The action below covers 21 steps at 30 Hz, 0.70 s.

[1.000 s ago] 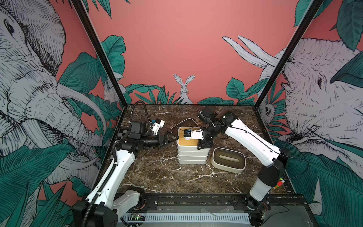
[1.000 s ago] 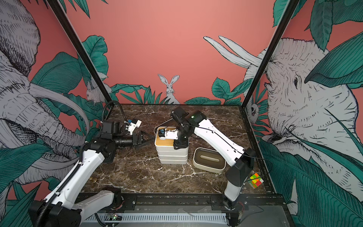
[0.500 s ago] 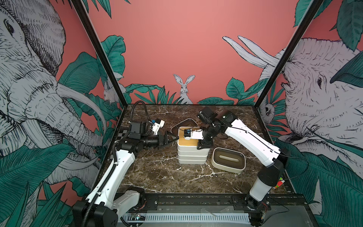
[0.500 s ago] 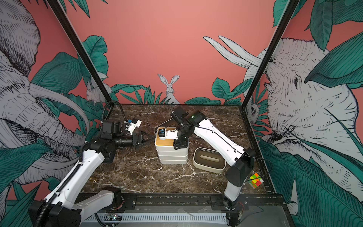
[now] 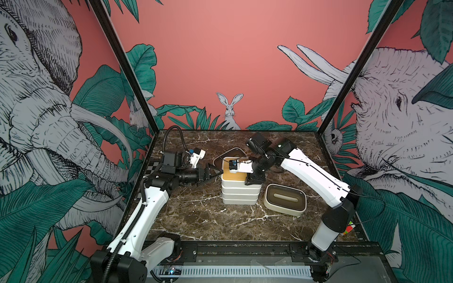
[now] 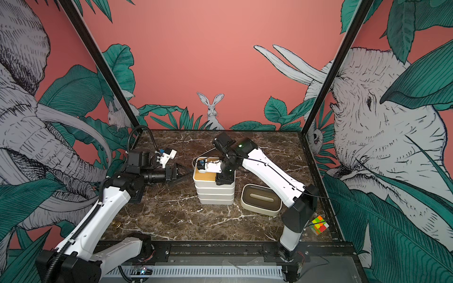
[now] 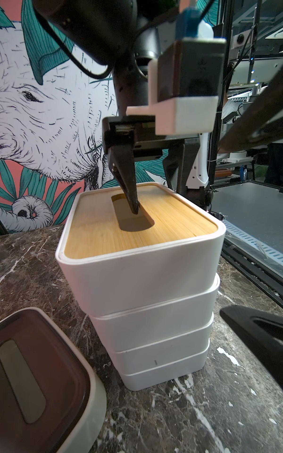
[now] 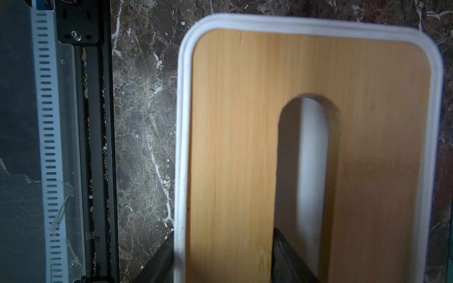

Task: Stack the tissue boxes
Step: Place the tissue box at the tissue box.

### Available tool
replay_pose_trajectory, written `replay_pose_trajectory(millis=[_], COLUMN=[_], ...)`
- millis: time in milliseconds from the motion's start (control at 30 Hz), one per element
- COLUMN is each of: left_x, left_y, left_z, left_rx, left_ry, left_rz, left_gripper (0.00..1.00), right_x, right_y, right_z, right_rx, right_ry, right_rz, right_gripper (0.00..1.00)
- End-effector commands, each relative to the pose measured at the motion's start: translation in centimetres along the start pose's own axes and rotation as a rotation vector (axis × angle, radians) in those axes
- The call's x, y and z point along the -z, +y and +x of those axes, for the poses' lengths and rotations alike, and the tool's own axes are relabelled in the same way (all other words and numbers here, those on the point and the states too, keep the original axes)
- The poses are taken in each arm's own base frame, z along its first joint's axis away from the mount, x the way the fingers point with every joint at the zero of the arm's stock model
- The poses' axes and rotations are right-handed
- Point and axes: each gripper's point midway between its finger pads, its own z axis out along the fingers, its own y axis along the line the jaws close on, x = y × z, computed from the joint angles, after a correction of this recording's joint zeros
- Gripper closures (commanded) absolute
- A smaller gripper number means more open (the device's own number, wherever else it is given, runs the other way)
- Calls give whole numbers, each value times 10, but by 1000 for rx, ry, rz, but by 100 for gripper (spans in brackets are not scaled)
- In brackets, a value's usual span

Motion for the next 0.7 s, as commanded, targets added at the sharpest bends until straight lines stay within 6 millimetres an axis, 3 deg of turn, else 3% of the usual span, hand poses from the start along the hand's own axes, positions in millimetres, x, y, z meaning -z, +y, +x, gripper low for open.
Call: replay_pose_trajectory(millis=[0,233,433,467,667], left_x=[3,2,-4,-2,-2], left_y=[2,3,9,11,10], left_z=[6,4,-6,-9,-46], left_rx=[9,6,-19,-45,-152], left_ry=[1,-3,-33,-52,-185], left_rz=[-4,-6,-13,-34,-65], left_gripper=[0,0,0,0,1], right_x=[7,21,35,48,60], right_y=[-3,1,1,3,-11], right_z=[-7,-6,-11,-13,-9], right_rx=[11,32,20,24,-111], right_ry=[-27,-45,-92,-119,-156], right_rz=[36,67,110,137,193], right_gripper=[44,42,33,33,33])
